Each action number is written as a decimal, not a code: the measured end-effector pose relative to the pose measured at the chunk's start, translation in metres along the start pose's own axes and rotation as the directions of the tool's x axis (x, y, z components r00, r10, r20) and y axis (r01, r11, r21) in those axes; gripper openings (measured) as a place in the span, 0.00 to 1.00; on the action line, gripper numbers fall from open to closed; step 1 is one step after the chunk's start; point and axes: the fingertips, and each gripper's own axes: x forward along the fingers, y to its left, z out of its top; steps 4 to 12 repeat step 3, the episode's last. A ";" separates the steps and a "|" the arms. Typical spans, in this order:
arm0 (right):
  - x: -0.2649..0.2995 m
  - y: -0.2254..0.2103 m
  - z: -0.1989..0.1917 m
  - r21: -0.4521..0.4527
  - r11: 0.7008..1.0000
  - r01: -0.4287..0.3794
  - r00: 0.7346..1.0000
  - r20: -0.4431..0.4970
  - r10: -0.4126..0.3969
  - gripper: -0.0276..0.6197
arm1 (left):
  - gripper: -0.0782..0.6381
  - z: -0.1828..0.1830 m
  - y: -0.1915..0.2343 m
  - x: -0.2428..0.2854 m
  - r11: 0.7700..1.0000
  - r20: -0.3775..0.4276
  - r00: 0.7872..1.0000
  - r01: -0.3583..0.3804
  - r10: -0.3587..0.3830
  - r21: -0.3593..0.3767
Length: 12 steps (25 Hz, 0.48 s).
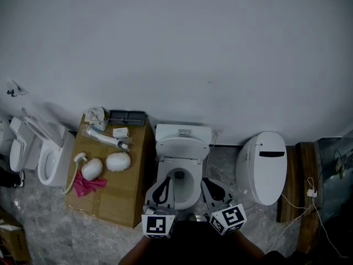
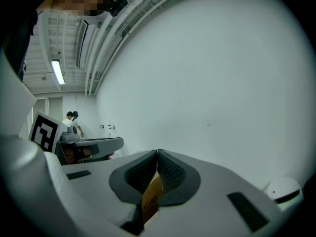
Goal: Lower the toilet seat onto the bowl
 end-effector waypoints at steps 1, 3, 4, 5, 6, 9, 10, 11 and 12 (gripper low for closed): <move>0.000 0.001 0.000 0.000 1.000 0.001 1.000 -0.001 -0.001 0.09 | 0.12 -0.002 0.000 -0.001 1.000 -0.003 1.000 0.000 0.000 -0.002; 0.000 0.002 0.000 -0.001 1.000 0.001 1.000 -0.001 -0.001 0.09 | 0.12 -0.005 0.001 -0.003 1.000 -0.007 1.000 0.004 -0.004 -0.003; 0.000 0.002 0.000 -0.001 1.000 0.001 1.000 -0.001 -0.001 0.09 | 0.12 -0.005 0.001 -0.003 1.000 -0.007 1.000 0.004 -0.004 -0.003; 0.000 0.002 0.000 -0.001 1.000 0.001 1.000 -0.001 -0.001 0.09 | 0.12 -0.005 0.001 -0.003 1.000 -0.007 1.000 0.004 -0.004 -0.003; 0.000 0.002 0.000 -0.001 1.000 0.001 1.000 -0.001 -0.001 0.09 | 0.12 -0.005 0.001 -0.003 1.000 -0.007 1.000 0.004 -0.004 -0.003; 0.000 0.002 0.000 -0.001 1.000 0.001 1.000 -0.001 -0.001 0.09 | 0.12 -0.005 0.001 -0.003 1.000 -0.007 1.000 0.004 -0.004 -0.003; 0.000 0.002 0.000 -0.001 1.000 0.001 1.000 -0.001 -0.001 0.09 | 0.12 -0.005 0.001 -0.003 1.000 -0.007 1.000 0.004 -0.004 -0.003; 0.000 0.002 0.000 -0.001 1.000 0.001 1.000 -0.001 -0.001 0.09 | 0.12 -0.005 0.001 -0.003 1.000 -0.007 1.000 0.004 -0.004 -0.003; 0.000 0.002 0.000 -0.001 1.000 0.001 1.000 -0.001 -0.001 0.09 | 0.12 -0.005 0.001 -0.003 1.000 -0.007 1.000 0.004 -0.004 -0.003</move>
